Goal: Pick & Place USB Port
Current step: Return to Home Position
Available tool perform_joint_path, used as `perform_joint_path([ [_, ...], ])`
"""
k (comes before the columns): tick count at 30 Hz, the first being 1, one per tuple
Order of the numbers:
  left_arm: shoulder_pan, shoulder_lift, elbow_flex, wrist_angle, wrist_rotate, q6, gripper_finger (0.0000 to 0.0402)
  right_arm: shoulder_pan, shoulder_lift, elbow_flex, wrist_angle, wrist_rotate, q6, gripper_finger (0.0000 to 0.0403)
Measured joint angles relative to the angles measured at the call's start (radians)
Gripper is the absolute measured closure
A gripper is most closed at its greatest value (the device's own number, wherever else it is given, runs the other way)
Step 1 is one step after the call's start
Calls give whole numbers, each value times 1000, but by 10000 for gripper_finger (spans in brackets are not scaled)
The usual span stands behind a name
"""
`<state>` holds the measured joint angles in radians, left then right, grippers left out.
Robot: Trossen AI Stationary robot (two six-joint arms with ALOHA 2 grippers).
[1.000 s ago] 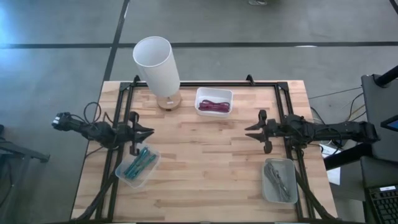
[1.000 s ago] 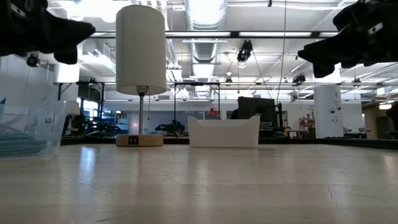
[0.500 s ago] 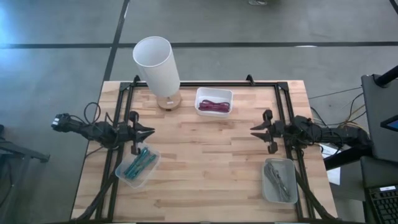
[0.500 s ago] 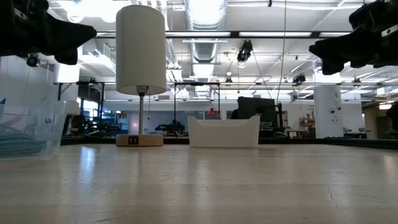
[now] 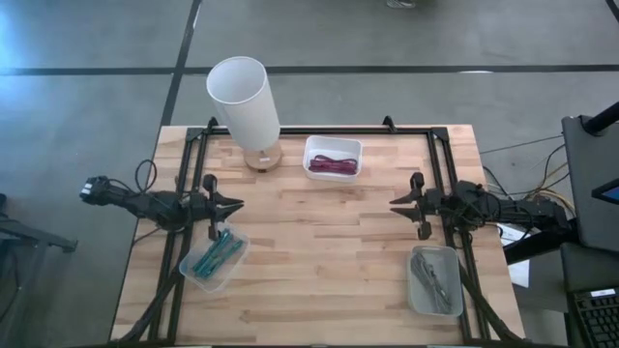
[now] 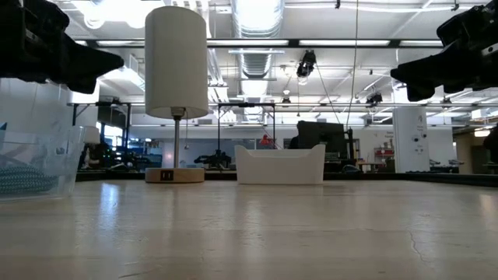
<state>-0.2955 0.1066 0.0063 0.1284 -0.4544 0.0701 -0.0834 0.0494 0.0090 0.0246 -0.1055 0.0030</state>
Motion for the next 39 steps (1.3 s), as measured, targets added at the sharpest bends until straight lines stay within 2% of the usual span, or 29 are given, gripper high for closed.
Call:
perform_joint_path([
  [9,0,0,0,-46,-41,20,355,0,-1,0,0,0,53,330],
  [15,0,10,0,-63,34,0,355,0,-1,0,1,1,46,322],
  [19,0,10,0,-65,36,-15,355,0,-1,0,1,1,47,316],
  [24,0,10,0,-68,33,-125,355,0,-1,0,1,2,47,312],
  [39,0,10,4,-69,31,-130,355,0,0,0,1,1,47,335],
])
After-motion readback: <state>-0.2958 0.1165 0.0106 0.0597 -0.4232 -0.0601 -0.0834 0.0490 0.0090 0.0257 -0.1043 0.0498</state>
